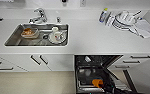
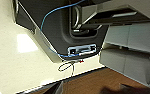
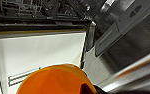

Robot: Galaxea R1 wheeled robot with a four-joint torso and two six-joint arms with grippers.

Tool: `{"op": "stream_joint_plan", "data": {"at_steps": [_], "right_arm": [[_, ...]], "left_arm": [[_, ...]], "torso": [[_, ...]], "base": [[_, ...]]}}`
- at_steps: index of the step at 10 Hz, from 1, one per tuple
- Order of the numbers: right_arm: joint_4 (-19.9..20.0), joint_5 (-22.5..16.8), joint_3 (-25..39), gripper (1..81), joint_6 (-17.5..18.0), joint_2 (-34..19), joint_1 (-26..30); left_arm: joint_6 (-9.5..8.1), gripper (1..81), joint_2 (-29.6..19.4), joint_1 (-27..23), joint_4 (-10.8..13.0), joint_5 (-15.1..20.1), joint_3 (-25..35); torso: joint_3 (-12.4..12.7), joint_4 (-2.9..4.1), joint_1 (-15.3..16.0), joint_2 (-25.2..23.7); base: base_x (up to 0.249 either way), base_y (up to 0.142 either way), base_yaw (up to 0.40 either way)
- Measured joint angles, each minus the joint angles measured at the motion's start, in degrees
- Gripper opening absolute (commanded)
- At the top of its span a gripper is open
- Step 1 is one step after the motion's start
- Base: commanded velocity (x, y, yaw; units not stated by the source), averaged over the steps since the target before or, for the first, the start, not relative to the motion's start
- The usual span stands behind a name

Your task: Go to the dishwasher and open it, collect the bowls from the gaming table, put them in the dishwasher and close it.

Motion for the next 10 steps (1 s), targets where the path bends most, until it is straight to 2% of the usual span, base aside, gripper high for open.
{"op": "stream_joint_plan", "data": {"at_steps": [1, 2, 4, 6, 7, 8, 9, 10], "right_arm": [[0.0, 0.1, -1.2, 1.0, 0.9, -0.1, 1.4], [0.4, 0.1, -2.8, 81.1, 2.5, 0.0, 2.7], [0.3, 0.0, -4.8, 81.1, 5.0, 0.1, 4.1], [0.3, -0.3, -5.3, 81.1, 6.0, -0.4, 4.2], [0.3, -1.1, -4.2, 81.1, 6.4, -1.5, 4.2], [0.3, -4.3, -2.5, 81.1, 6.4, -3.3, 4.2], [0.2, -9.5, -1.0, 81.1, 6.4, -5.0, 4.1], [0.1, -13.2, 0.8, 81.1, 6.4, -6.8, 3.6]], "left_arm": [[0.0, 81.1, 0.9, 0.6, 0.3, -0.3, -1.1], [0.04, 81.1, 2.3, 1.0, 0.5, -0.6, -2.4], [0.12, 81.1, 4.4, 1.1, 1.1, -0.8, -3.7], [-0.09, 81.1, 6.1, 1.2, 1.0, -0.7, -5.6], [-1.01, 81.1, 7.0, 1.3, 0.3, -0.5, -7.8], [-1.93, 81.1, 8.3, 1.1, -1.4, -0.3, -10.6], [-3.04, 81.1, 9.9, 0.9, -2.9, 0.0, -13.7], [-3.35, 81.1, 12.0, 0.5, -3.8, 0.7, -16.7]], "torso": [[0.0, 0.0, 0.0, 0.0], [0.0, 0.0, 0.0, 0.0], [0.0, 0.0, 0.0, 0.0], [0.0, 0.0, 0.0, 0.0], [0.0, 0.0, 0.0, 0.0], [0.0, 0.0, 0.0, 0.0], [0.0, 0.0, 0.0, 0.0], [0.0, 0.0, 0.0, 0.0]], "base": [[0.0, 0.0, 0.0], [0.0, 0.0, 0.0], [0.0, 0.0, 0.0], [0.0, 0.0, 0.0], [0.0, 0.0, 0.0], [0.0, 0.0, 0.0], [0.0, 0.0, 0.0], [0.0, 0.0, 0.0]]}}
